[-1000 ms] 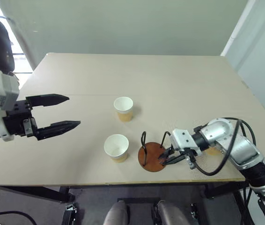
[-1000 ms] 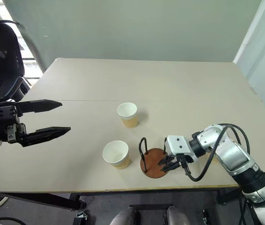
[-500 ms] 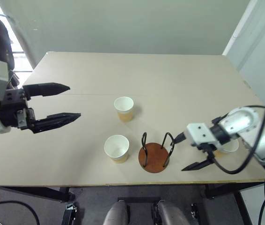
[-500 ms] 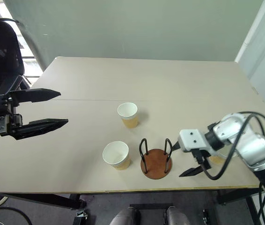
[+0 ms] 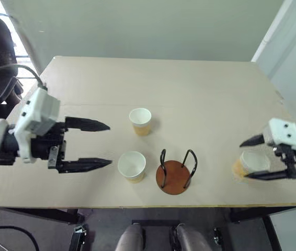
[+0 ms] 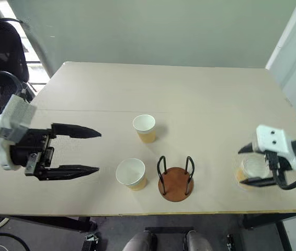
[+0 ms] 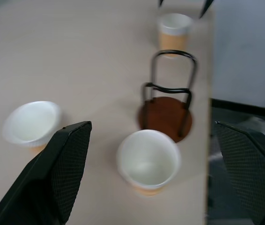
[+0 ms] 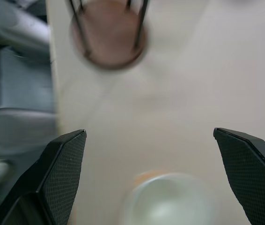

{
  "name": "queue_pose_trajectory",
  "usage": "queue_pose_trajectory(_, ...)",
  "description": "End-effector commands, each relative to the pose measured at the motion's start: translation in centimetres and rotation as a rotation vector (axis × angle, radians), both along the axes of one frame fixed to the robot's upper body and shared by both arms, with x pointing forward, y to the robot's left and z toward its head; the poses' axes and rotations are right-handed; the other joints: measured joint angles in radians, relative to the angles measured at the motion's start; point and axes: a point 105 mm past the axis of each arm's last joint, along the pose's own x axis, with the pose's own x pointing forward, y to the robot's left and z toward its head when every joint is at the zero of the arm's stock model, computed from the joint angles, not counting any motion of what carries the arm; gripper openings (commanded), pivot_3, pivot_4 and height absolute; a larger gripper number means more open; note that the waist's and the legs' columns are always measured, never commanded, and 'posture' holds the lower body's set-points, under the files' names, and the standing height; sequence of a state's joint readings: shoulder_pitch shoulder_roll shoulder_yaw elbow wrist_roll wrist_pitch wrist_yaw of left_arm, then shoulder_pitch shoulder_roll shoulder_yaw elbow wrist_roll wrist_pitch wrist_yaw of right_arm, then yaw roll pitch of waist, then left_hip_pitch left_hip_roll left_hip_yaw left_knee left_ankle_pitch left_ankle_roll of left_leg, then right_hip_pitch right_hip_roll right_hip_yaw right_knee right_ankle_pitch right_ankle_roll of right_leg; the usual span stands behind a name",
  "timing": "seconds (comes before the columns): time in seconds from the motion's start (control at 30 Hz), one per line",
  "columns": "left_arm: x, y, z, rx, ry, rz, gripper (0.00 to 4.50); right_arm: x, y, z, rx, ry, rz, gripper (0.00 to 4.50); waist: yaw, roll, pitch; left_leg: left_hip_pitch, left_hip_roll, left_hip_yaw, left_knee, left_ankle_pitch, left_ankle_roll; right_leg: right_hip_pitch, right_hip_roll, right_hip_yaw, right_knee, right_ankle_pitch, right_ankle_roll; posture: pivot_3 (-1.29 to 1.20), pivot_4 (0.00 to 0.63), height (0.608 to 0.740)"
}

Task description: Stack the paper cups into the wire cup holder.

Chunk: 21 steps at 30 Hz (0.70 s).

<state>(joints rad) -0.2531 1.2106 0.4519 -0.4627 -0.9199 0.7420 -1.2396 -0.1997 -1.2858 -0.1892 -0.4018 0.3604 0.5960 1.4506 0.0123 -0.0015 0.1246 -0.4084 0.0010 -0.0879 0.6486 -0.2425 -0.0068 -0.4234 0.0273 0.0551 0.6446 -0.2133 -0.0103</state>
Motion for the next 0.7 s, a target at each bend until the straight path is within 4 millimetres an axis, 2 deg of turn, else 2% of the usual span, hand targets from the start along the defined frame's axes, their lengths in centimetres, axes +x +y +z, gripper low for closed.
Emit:
queue_pose_trajectory(0.03, -0.1, -0.2, 1.1, 0.012, -0.054, -0.031, 4.50, 0.1, -0.7, 0.4, -0.059, -0.084, -0.039, 4.47, -0.005, 0.000, 0.000, 0.001, 0.000, 0.000, 0.000, 0.000, 0.000, 0.000, 0.001, 0.000, 0.000, 0.000, 0.000, 0.00, 0.150, 0.740)
queue_pose_trajectory(0.27, 0.0, 0.1, 1.4, 0.023, -0.056, -0.026, 4.50, 0.0, -2.6, -1.3, -0.121, -0.061, -0.098, 4.47, -0.006, 0.001, 0.000, 0.002, 0.001, 0.000, 0.000, 0.001, 0.002, 0.002, 0.001, 0.001, 0.000, -0.001, 0.002, 0.00, 0.150, 0.740)
queue_pose_trajectory(0.43, -0.1, 0.1, 1.4, 0.021, -0.056, -0.020, 4.50, 0.1, -3.0, -2.7, -0.161, -0.043, -0.101, 4.47, -0.006, 0.001, 0.000, 0.002, 0.000, 0.000, 0.000, 0.002, 0.003, 0.002, 0.001, 0.002, 0.000, -0.001, 0.003, 0.00, 0.150, 0.740)
queue_pose_trajectory(0.7, -0.2, -0.2, 1.4, 0.015, -0.061, -0.012, 4.50, 1.6, -2.6, -4.3, -0.193, -0.055, -0.082, 4.47, -0.007, 0.001, 0.001, 0.005, 0.001, 0.000, 0.000, 0.002, 0.004, 0.005, 0.001, 0.002, 0.000, 0.000, 0.004, 0.00, 0.150, 0.740)
